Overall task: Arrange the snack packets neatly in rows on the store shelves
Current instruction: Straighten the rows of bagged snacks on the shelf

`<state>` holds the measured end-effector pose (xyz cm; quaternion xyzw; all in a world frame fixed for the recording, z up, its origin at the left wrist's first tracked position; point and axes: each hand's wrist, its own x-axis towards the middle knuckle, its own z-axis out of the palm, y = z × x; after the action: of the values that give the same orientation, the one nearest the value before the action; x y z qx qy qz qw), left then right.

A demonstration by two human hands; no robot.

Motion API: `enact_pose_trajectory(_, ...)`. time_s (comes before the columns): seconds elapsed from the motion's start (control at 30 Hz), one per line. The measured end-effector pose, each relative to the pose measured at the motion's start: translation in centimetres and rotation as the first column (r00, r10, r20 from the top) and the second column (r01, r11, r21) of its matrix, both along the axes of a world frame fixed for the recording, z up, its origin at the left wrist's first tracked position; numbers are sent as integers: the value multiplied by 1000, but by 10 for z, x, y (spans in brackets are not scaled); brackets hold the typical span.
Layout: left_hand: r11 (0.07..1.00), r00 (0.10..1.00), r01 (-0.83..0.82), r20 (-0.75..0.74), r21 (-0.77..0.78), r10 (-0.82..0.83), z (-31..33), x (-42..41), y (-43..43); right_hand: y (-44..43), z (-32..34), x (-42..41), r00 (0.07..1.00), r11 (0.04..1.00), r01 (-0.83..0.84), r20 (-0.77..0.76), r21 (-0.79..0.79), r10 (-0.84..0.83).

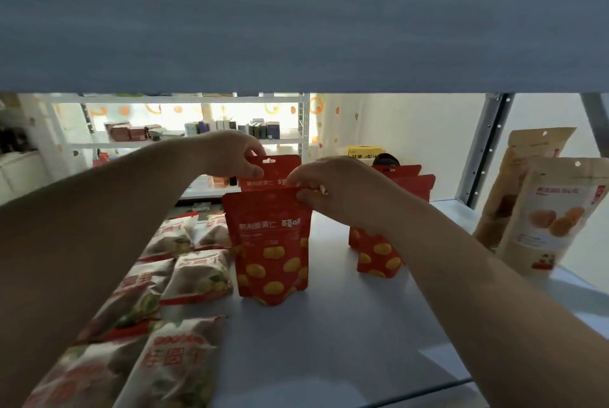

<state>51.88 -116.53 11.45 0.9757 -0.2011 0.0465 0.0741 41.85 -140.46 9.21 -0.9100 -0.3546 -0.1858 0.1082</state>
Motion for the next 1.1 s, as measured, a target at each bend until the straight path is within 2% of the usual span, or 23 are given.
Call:
enact_pose_trajectory(0.27, 995, 991, 55, 124, -87, -44, -17, 0, -14, -5, 10, -5, 992, 994, 107, -60, -1, -107)
enact_pose_trajectory(0.37, 985, 996, 75, 55, -154, -67, -18, -1, -21, -12, 12, -7, 986, 990, 142, -84, -12, -143)
enact_pose_trajectory(0.8, 972, 984, 179, 50, -155, -173, -17, -16, -56, -40, 13, -7, 971, 979, 202, -124, -18, -203)
enact_pose_trajectory(1.1, 922, 983, 117, -90, -370, -161, -18, -22, -59, -55, 13, 2, 970, 978, 206, -139, 21, -201)
